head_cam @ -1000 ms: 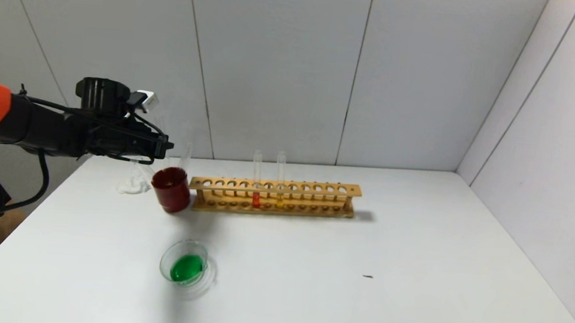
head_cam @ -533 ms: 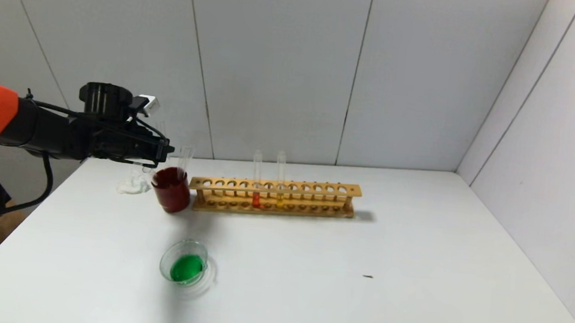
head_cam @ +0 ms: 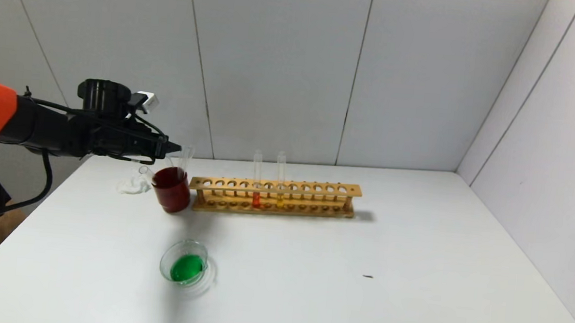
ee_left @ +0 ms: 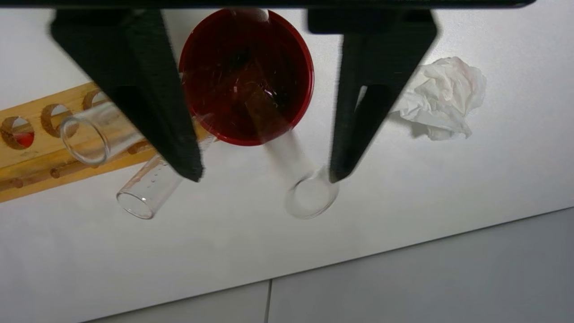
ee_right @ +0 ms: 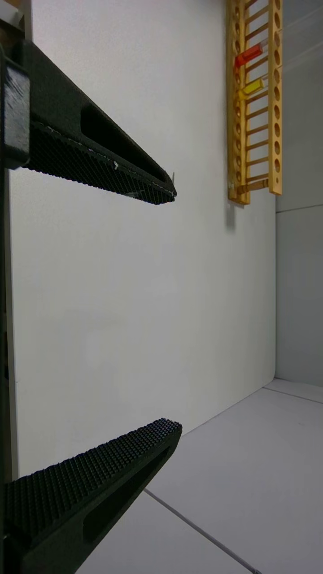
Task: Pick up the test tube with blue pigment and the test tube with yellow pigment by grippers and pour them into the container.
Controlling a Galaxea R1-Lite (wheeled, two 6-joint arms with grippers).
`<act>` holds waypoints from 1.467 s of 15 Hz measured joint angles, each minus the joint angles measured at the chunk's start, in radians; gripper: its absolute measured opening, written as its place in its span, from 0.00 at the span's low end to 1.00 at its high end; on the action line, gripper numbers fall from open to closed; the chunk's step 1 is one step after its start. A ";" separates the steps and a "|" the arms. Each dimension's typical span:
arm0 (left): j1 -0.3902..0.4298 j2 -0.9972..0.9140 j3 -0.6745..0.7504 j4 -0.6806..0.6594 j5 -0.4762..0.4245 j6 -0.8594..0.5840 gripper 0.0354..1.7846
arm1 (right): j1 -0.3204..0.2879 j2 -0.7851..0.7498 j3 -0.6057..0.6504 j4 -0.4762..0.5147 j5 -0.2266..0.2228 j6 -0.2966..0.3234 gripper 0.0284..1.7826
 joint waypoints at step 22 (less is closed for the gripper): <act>-0.069 -0.428 0.061 0.528 0.023 -0.006 0.98 | 0.000 0.000 0.000 0.000 0.000 0.000 0.98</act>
